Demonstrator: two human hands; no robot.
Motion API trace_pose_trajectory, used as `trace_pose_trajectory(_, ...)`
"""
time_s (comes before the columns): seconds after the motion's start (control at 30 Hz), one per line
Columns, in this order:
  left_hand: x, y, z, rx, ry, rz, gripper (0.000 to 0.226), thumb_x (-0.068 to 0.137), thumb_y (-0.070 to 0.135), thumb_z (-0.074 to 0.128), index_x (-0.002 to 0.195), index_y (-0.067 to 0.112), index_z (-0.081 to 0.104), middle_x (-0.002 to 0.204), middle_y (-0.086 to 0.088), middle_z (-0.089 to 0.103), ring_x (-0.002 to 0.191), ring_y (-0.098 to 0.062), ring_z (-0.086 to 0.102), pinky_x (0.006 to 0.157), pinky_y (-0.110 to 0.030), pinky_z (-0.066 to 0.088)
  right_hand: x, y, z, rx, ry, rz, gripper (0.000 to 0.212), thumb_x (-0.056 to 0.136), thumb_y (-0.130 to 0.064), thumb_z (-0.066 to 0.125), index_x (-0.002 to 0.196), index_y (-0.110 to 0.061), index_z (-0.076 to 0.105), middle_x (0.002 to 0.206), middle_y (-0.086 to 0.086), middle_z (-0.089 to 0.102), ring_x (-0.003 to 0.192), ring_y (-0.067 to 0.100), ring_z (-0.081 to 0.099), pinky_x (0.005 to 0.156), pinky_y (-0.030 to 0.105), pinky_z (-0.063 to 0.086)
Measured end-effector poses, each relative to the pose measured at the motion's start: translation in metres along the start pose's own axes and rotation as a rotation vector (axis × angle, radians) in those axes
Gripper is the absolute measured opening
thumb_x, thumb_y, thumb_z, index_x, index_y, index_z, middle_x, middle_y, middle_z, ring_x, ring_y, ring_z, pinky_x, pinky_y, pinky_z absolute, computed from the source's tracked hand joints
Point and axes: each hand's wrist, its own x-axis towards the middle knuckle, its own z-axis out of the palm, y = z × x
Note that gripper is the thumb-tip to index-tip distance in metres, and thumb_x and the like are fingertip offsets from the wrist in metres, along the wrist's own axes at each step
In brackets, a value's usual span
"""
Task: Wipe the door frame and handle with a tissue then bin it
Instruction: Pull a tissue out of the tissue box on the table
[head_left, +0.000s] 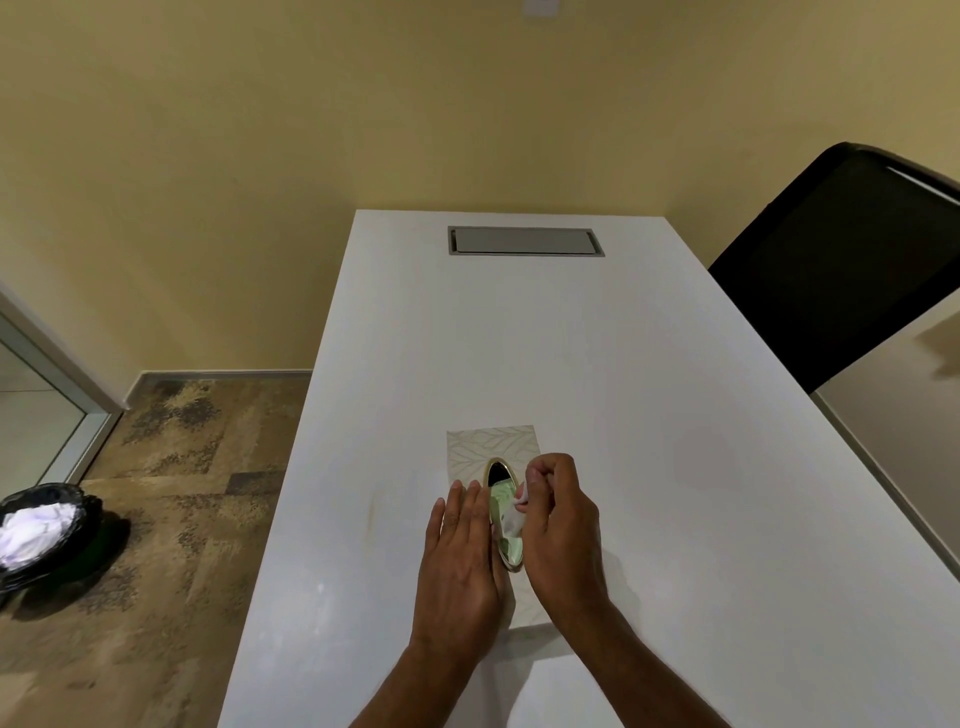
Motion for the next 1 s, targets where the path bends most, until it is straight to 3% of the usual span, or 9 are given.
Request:
trace_pose_trajectory(0.17,-0.001,-0.004,0.005,0.01,0.027,0.01,0.057,0.104,0.027,0.03,0.158,0.01,0.039,0.164,-0.006,0.041,0.157,-0.023,0.027,0.129,-0.032,0.009,0.001,-0.01,-0.005,0.015,0.038,-0.048,0.015,0.103,-0.018,0.05,0.092,-0.028,0.049,0.076,-0.02,0.058,0.075,-0.002,0.063,0.066,0.006,0.048)
trace_pose_trajectory(0.3,-0.001,-0.008,0.01,0.033,0.035,0.007,0.056,0.104,0.027,0.033,0.158,0.013,0.038,0.165,-0.004,0.039,0.158,-0.019,0.027,0.129,-0.033,0.009,0.003,-0.021,-0.007,0.045,0.057,-0.099,0.013,0.103,-0.018,0.051,0.096,-0.029,0.052,0.084,-0.012,0.064,0.081,-0.003,0.064,0.071,0.003,0.047)
trace_pose_trajectory(0.4,-0.001,-0.01,0.011,0.052,0.036,0.027,0.056,0.102,0.021,0.043,0.157,0.012,0.04,0.164,-0.005,0.041,0.157,-0.02,0.027,0.129,-0.034,0.011,0.005,-0.025,-0.009,0.031,0.043,-0.109,0.006,0.1,-0.019,0.057,0.102,-0.025,0.058,0.094,-0.015,0.063,0.087,-0.006,0.062,0.075,0.001,0.046)
trace_pose_trajectory(0.57,-0.002,-0.004,0.002,0.035,0.055,0.004,0.058,0.098,0.015,0.049,0.155,0.008,0.042,0.161,-0.01,0.046,0.155,-0.026,0.031,0.127,-0.036,0.014,0.003,-0.014,-0.025,-0.221,-0.219,-0.103,0.046,0.094,-0.004,0.062,0.135,-0.02,0.053,0.125,-0.006,0.051,0.115,0.007,0.053,0.095,0.021,0.052)
trace_pose_trajectory(0.7,-0.012,0.005,-0.014,0.032,0.077,0.015,0.053,0.105,0.021,0.039,0.156,0.007,0.039,0.162,-0.012,0.042,0.153,-0.03,0.03,0.129,-0.032,0.006,0.001,-0.01,-0.047,-0.412,-0.374,-0.16,0.063,0.086,0.01,0.057,0.144,-0.014,0.047,0.129,0.003,0.047,0.12,0.015,0.047,0.095,0.023,0.049)
trace_pose_trajectory(0.8,-0.02,0.019,-0.031,-0.03,0.104,0.001,0.056,0.111,0.036,0.02,0.157,0.011,0.039,0.164,-0.002,0.033,0.157,-0.015,0.021,0.132,-0.033,0.011,0.003,-0.018,-0.061,-0.38,-0.375,-0.174,0.05,0.089,0.01,0.053,0.136,-0.007,0.057,0.122,0.008,0.056,0.115,0.019,0.053,0.095,0.029,0.05)
trace_pose_trajectory(0.9,-0.019,0.039,-0.054,-0.133,0.129,-0.029,0.05,0.109,0.025,0.035,0.159,0.022,0.033,0.163,0.016,0.019,0.155,0.012,-0.004,0.127,-0.015,-0.003,0.002,-0.037,-0.074,-0.218,-0.284,-0.169,0.042,0.089,0.015,0.053,0.122,-0.008,0.067,0.108,0.002,0.06,0.104,0.013,0.059,0.092,0.024,0.052)
trace_pose_trajectory(1.0,-0.014,0.062,-0.085,-0.205,0.146,-0.085,0.049,0.107,0.036,0.034,0.156,0.034,0.027,0.156,0.03,0.012,0.148,0.021,-0.005,0.122,-0.008,-0.005,0.0,-0.062,-0.087,-0.07,-0.229,-0.157,0.036,0.087,0.013,0.063,0.112,-0.013,0.07,0.098,-0.006,0.061,0.093,0.004,0.062,0.085,0.011,0.051)
